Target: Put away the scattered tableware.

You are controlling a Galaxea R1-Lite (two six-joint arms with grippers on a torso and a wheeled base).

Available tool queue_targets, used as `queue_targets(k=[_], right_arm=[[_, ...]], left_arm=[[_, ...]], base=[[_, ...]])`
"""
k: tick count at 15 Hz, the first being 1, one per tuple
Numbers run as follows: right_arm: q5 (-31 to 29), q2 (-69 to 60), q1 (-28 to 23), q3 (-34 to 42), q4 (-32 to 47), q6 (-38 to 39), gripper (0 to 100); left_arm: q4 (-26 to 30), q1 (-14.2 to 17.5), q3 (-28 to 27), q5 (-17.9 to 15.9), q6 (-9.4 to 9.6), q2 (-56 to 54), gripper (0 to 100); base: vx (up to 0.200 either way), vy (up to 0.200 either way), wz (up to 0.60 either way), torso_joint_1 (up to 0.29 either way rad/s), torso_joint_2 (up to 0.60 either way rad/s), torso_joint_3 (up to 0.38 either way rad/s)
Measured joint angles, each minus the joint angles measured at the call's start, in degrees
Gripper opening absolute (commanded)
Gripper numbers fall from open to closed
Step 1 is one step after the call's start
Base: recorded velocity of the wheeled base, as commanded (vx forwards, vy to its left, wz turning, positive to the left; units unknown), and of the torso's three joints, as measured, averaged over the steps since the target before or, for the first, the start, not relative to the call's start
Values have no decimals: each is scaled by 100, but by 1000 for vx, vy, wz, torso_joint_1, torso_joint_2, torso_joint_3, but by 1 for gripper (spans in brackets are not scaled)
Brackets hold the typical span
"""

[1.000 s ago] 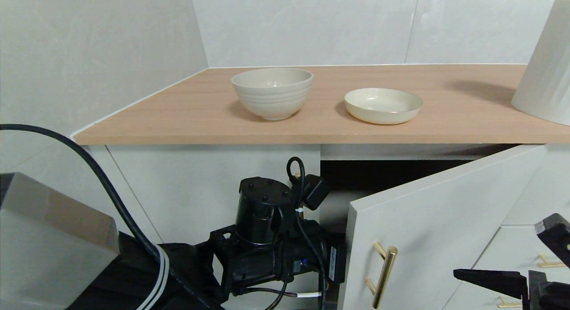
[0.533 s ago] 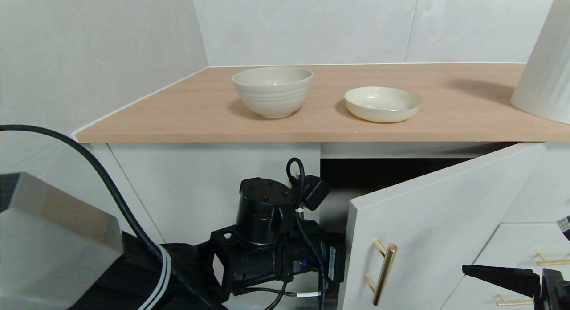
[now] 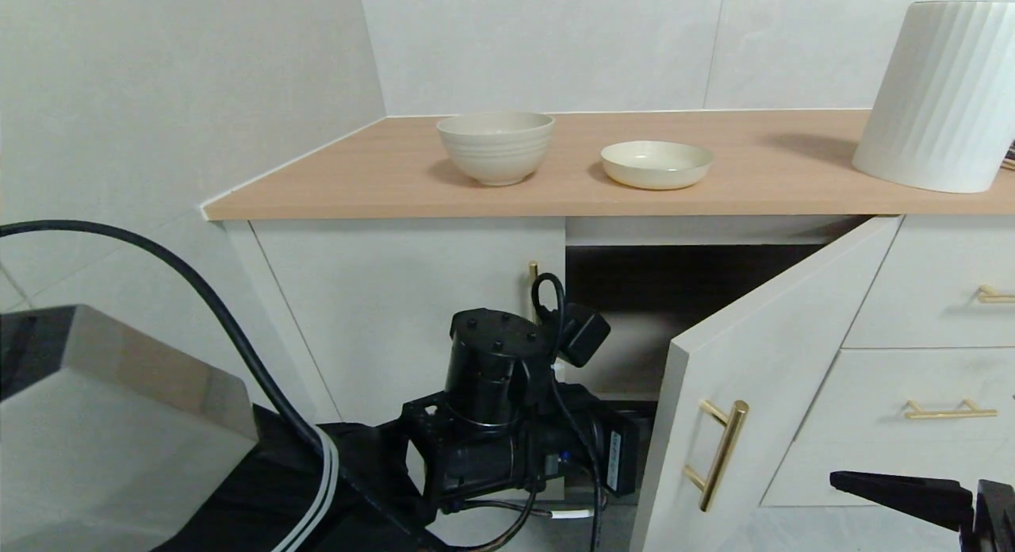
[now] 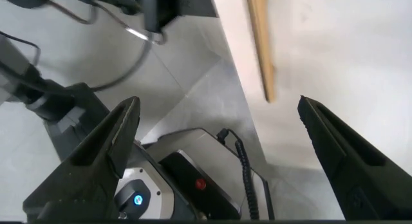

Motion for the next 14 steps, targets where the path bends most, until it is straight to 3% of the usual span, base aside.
queue_targets(k=[3, 7, 14], right_arm=[[-4, -204, 0, -106, 129, -2, 100], [0, -749, -5, -601, 1041, -2, 100], [-1, -1306, -127, -1163, 1429, 6, 100]], left_arm=[[280, -124, -215, 20, 2, 90, 0], [720, -254, -390, 17, 2, 61, 0], [1248, -385, -986, 28, 2, 160, 0]], base=[[0, 0, 0, 0, 0, 0], [-50, 0, 0, 1, 2, 1], [0, 0, 0, 0, 0, 0]])
